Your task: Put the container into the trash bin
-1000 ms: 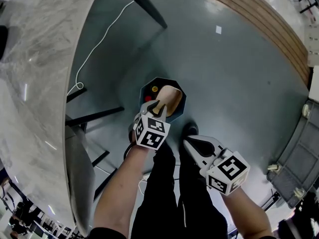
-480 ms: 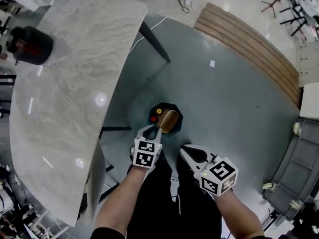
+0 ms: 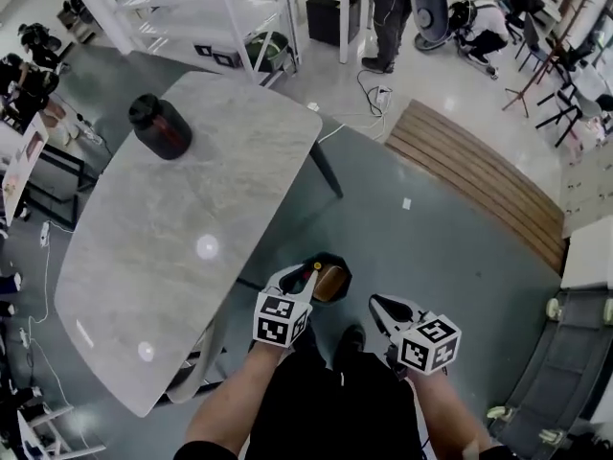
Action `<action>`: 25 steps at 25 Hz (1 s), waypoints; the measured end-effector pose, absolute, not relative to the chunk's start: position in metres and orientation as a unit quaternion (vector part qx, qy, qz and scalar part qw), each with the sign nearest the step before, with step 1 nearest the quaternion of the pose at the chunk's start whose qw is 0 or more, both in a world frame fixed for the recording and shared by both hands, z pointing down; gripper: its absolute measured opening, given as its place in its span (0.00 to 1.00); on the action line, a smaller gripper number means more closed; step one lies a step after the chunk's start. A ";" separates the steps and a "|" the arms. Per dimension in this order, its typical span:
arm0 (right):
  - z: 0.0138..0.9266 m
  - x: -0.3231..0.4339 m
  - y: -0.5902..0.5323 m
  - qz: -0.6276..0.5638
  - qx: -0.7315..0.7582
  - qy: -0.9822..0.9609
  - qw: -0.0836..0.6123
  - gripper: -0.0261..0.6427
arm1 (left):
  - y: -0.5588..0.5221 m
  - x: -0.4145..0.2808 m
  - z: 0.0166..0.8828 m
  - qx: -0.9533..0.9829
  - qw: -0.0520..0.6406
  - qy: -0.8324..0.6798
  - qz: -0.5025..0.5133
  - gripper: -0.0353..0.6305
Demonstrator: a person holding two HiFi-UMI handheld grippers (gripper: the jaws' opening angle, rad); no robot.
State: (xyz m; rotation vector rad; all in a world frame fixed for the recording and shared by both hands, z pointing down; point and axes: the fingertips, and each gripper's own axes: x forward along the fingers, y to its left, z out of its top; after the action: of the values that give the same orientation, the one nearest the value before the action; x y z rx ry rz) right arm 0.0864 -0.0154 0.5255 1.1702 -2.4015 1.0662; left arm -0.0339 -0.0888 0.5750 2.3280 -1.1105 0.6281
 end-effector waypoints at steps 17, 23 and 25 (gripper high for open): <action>0.403 0.105 -0.030 0.272 0.393 -0.874 0.086 0.03 | -0.073 -0.073 0.378 0.846 0.183 -0.491 0.098 0.18; 0.347 0.095 -0.027 0.242 0.375 -0.894 0.035 0.03 | -0.065 -0.084 0.320 0.855 0.146 -0.492 0.075 0.15; 0.326 0.097 -0.027 0.225 0.377 -0.898 0.026 0.03 | -0.064 -0.089 0.301 0.857 0.126 -0.493 0.079 0.13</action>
State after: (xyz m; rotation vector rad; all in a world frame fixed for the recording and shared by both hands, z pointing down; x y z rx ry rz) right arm 0.0972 -0.0270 0.3264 1.1637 -2.7757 0.6941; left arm -0.0887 -0.0642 0.3006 2.4968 -1.4357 0.2295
